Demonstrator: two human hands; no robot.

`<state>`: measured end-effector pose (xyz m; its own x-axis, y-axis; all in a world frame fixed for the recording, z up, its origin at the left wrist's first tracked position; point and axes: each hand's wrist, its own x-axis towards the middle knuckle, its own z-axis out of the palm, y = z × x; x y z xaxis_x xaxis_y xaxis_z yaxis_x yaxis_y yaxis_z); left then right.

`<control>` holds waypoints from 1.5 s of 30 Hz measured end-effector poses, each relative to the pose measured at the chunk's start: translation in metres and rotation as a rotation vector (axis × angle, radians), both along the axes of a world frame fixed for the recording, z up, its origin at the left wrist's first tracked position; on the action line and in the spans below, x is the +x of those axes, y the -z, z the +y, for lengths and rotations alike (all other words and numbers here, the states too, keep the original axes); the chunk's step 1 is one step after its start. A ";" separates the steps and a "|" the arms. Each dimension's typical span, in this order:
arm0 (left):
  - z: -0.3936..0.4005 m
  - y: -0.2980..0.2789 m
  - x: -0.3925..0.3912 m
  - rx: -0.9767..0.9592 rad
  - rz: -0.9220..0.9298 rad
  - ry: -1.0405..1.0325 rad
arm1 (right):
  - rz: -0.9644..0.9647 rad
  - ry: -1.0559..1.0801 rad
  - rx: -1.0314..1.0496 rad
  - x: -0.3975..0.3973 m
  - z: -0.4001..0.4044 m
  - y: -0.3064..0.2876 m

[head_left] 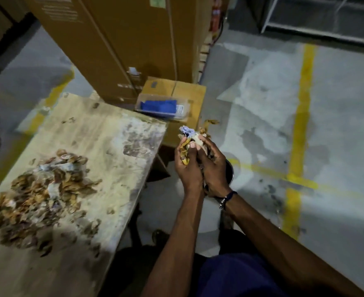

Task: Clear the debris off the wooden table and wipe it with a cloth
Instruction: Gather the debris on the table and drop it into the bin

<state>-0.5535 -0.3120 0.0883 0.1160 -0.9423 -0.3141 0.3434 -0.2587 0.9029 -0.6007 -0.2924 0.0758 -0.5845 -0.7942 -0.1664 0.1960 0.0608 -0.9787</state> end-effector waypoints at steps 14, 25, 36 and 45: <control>0.024 0.157 -0.162 0.240 -0.206 0.174 | 0.083 0.111 0.228 -0.158 0.031 0.166; -0.010 0.408 -0.193 0.256 -0.221 0.295 | 0.126 0.221 0.276 -0.188 0.004 0.425; -0.040 0.621 -0.188 0.196 -0.366 0.403 | 0.203 0.093 0.335 -0.194 -0.008 0.624; -0.048 0.667 -0.169 0.175 -0.523 0.569 | 0.273 -0.001 0.405 -0.213 0.003 0.651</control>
<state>-0.7227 -0.3601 -0.5789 -0.1948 -0.8432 -0.5011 -0.3421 -0.4204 0.8404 -0.8138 -0.2899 -0.5747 -0.6489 -0.6981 -0.3025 -0.0650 0.4470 -0.8922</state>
